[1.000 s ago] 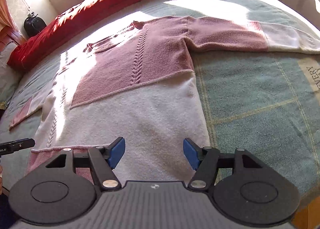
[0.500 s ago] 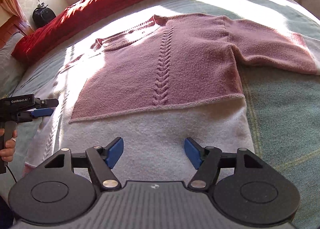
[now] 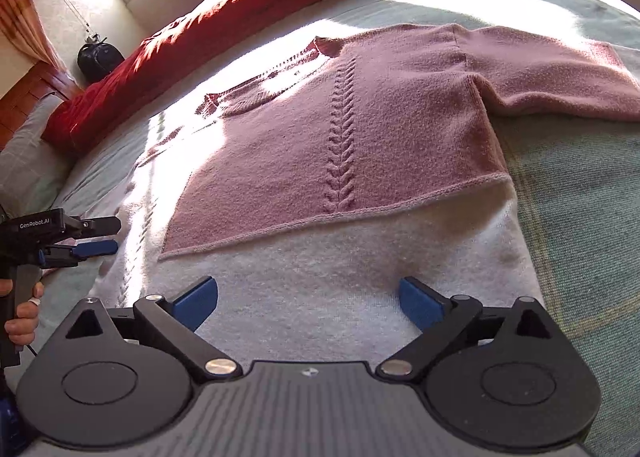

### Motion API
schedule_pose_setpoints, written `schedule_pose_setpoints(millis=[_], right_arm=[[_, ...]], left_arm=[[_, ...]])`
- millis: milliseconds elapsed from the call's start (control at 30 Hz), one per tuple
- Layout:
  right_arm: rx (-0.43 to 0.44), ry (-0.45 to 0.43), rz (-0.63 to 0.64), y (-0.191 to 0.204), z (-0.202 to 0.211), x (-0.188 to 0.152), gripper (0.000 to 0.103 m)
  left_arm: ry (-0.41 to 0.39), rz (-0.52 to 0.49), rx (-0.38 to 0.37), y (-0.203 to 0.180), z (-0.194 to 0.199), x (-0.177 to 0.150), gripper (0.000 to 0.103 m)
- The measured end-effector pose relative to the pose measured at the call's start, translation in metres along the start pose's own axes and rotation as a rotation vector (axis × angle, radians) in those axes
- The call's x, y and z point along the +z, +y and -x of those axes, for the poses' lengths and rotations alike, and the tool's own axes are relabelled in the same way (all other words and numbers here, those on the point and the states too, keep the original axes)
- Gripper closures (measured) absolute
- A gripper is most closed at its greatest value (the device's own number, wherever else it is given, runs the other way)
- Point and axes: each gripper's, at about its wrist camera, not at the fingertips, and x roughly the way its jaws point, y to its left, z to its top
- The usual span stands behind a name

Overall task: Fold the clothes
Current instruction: 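Sweep the open left gripper over the white body to smooth it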

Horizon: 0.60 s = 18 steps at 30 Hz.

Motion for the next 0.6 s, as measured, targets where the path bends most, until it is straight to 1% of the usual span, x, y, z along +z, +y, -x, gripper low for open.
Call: schedule_pose_setpoints(millis=[67,100,133,200,233,267,333,367,400,433,467,567,600], right_arm=[[0.009,0.002,-0.001,-0.001,0.0,-0.001,0.0],[0.011,0.004,0.005,-0.001,0.0,-0.001,0.0],[0.012,0.006,0.013,-0.001,0.0,-0.001,0.0],[0.005,0.012,0.035,0.002,-0.001,-0.002,0.0],[-0.002,0.017,0.051,0.004,-0.002,-0.002,0.0],[-0.006,0.02,0.061,0.005,-0.003,-0.003,0.0],[-0.013,0.023,0.067,0.006,-0.004,-0.004,0.0],[-0.016,0.025,0.068,0.007,-0.004,-0.004,0.0],[-0.018,0.029,0.07,0.007,-0.004,-0.004,0.0],[-0.02,0.034,0.072,0.007,-0.005,-0.003,0.0],[-0.02,0.036,0.072,0.007,-0.005,-0.003,0.0],[-0.025,0.042,0.071,0.008,-0.007,-0.003,0.0],[-0.028,0.044,0.073,0.008,-0.008,-0.003,0.0]], left_arm=[[-0.016,0.051,-0.01,0.003,0.007,0.001,0.037],[-0.027,0.048,-0.003,-0.001,0.013,0.001,0.037],[-0.037,0.022,0.001,-0.008,0.019,0.0,0.036],[-0.037,-0.023,-0.033,-0.02,0.027,-0.005,0.033],[-0.027,-0.038,-0.053,-0.026,0.03,-0.01,0.031],[-0.018,-0.048,-0.053,-0.029,0.03,-0.014,0.031],[0.014,-0.057,-0.032,-0.031,0.025,-0.022,0.031],[0.027,-0.048,0.004,-0.027,0.022,-0.027,0.031],[0.028,-0.039,0.055,-0.021,0.02,-0.031,0.031],[0.021,-0.019,0.066,-0.019,0.025,-0.033,0.031],[0.014,0.003,0.072,-0.018,0.03,-0.035,0.039],[-0.006,0.068,0.092,-0.012,0.046,-0.04,0.035],[-0.016,0.058,0.086,-0.018,0.052,-0.042,0.034]])
